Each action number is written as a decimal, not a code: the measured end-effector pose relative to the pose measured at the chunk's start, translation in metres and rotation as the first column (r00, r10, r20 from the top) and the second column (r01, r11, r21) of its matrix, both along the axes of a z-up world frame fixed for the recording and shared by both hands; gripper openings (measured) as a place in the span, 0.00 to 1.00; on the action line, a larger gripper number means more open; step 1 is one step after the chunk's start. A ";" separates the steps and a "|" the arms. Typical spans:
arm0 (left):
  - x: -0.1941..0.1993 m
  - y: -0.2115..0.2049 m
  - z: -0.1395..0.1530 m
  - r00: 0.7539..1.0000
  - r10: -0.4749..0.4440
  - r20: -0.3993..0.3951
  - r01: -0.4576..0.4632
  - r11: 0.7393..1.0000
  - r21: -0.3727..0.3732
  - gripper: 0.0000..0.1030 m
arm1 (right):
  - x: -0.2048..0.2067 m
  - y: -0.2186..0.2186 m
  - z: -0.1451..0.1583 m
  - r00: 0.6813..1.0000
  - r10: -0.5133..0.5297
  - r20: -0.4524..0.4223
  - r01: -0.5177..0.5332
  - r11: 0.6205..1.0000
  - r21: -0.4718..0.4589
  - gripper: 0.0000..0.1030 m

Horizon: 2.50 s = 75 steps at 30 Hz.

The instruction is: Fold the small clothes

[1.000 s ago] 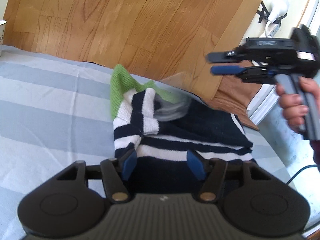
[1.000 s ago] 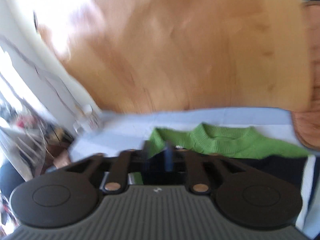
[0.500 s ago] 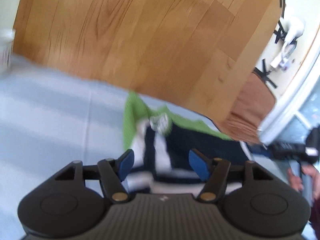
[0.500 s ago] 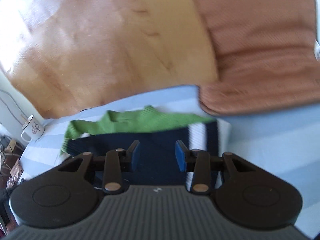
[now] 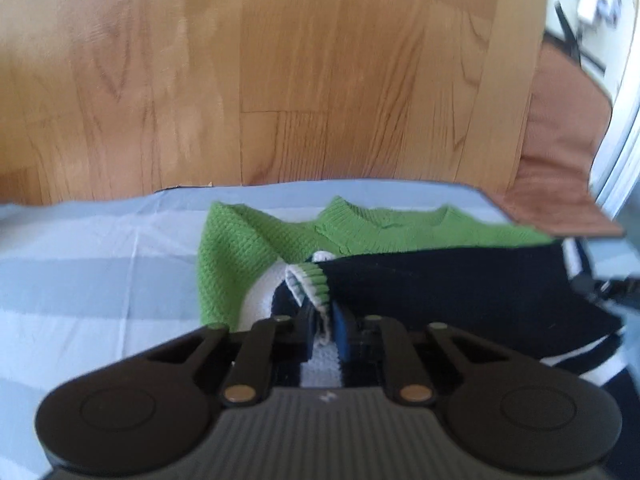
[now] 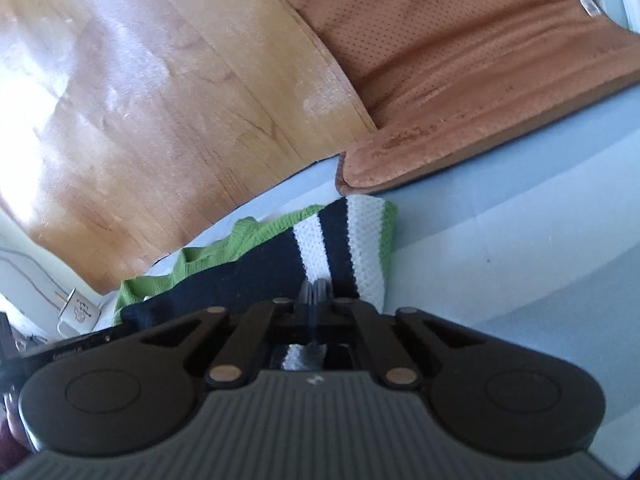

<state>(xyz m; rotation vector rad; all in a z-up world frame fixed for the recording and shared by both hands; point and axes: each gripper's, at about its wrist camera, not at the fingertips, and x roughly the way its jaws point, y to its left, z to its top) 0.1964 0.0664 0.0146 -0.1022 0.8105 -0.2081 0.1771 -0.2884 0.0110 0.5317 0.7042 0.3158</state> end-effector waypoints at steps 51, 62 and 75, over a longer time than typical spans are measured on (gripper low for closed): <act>0.047 0.049 -0.026 0.992 0.125 0.031 -0.125 0.992 -0.007 0.92 | 0.068 -0.008 0.007 0.991 0.129 0.018 -0.126 0.982 -0.139 0.72; 0.013 0.043 0.002 0.988 0.048 0.145 -0.045 0.999 -0.022 0.10 | 0.041 0.018 0.039 0.969 0.216 0.119 -0.188 0.959 -0.211 0.20; -0.179 0.074 0.038 0.939 -0.035 0.342 0.088 0.986 -0.141 0.10 | -0.145 -0.002 0.086 0.900 0.325 0.290 -0.267 0.938 -0.221 0.17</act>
